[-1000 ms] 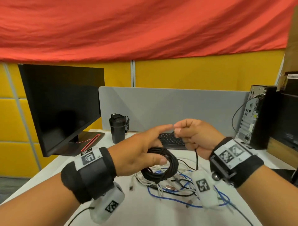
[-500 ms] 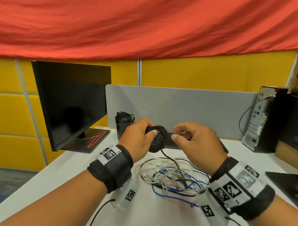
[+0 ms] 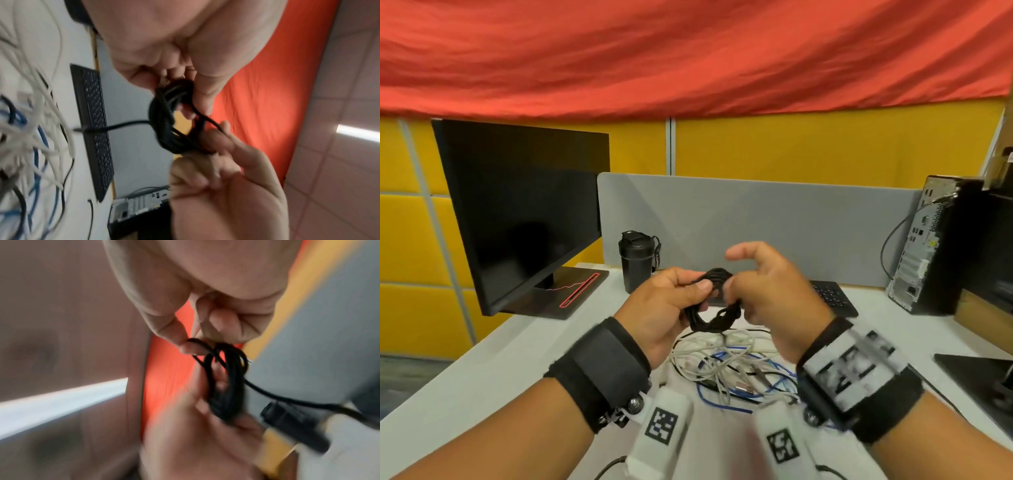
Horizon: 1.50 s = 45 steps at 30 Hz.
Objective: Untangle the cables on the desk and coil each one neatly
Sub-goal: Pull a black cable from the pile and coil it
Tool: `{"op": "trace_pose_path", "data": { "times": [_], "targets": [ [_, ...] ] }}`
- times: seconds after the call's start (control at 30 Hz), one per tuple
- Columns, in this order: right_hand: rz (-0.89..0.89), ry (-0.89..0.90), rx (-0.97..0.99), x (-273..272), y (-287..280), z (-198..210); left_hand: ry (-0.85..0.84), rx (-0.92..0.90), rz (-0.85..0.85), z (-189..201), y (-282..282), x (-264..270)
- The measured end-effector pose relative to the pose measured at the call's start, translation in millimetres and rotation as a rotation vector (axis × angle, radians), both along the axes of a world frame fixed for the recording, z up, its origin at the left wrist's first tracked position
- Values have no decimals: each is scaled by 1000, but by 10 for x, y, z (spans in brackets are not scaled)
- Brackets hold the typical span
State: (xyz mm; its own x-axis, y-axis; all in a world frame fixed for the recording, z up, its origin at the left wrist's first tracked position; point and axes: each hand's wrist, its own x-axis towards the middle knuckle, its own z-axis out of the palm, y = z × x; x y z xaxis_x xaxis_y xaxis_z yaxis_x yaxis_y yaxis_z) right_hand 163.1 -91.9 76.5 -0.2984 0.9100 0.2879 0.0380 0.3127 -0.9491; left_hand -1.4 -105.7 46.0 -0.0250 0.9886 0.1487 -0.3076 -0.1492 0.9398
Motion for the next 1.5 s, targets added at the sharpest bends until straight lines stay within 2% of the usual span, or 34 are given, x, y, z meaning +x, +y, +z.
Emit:
{"op": "trace_pose_path", "data": {
  "times": [0.03,0.07,0.1,0.17,0.23,0.27,0.37,0.43,0.5,0.57,0.6,0.63,0.7,0.73,0.77,0.8,0.87,0.93,1.0,1.03,1.1,1.13,1.2,1.27,1.3,1.37,1.5],
  "targets": [
    [81,147,-161,73,31,90,37,28,1,-4,-16,-19],
    [131,208,-224,139,62,163,99,65,-17,4,-35,-33],
    [154,196,-207,178,83,208,210,104,-44,12,-50,-43],
    [166,74,-81,159,70,225,616,189,-52,46,-72,-43],
    [163,-54,1,80,40,201,998,303,26,104,-75,-20],
    [157,-103,27,47,26,199,1073,355,60,141,-73,1],
    [48,-102,5,64,65,244,1098,392,87,223,-41,28],
    [60,-11,-117,134,86,282,1215,433,142,219,-22,9],
    [180,124,-278,213,84,333,1405,516,221,219,-41,-28],
    [244,256,-384,283,120,386,1484,533,211,194,-74,-60],
    [211,245,-366,309,167,400,1433,518,162,163,-98,-66],
    [139,170,-295,320,218,387,1312,486,89,143,-138,-60],
    [17,-55,-151,304,267,278,948,452,-60,159,-223,-32],
    [18,-149,-139,284,272,180,823,473,-68,188,-245,-26],
    [72,-223,-157,262,269,66,788,505,-29,223,-246,-29],
    [162,-281,-188,239,249,-37,845,540,52,250,-224,-45],
    [285,-395,-186,242,228,-141,1108,593,217,247,-174,-92],
    [260,-538,-102,277,258,-100,1286,592,280,166,-123,-116],
    [133,-691,10,308,278,-30,1306,523,285,81,-67,-117],
    [14,-747,98,303,270,-17,1281,483,303,57,-36,-125],
    [-272,-715,328,259,179,-49,1198,372,337,32,38,-135],
    [-356,-635,452,222,96,-71,1149,313,340,18,67,-124],
    [-328,-551,637,120,-67,-126,1027,229,334,-23,114,-80],
    [-274,-706,707,18,-165,-207,784,143,287,-46,122,-12],
    [-293,-808,720,-20,-175,-255,636,96,250,-51,111,25],
    [-351,-901,710,-42,-148,-330,381,14,182,-55,77,76],
    [-314,-756,569,-66,-113,-386,135,-109,93,-67,9,83]
  ]
}}
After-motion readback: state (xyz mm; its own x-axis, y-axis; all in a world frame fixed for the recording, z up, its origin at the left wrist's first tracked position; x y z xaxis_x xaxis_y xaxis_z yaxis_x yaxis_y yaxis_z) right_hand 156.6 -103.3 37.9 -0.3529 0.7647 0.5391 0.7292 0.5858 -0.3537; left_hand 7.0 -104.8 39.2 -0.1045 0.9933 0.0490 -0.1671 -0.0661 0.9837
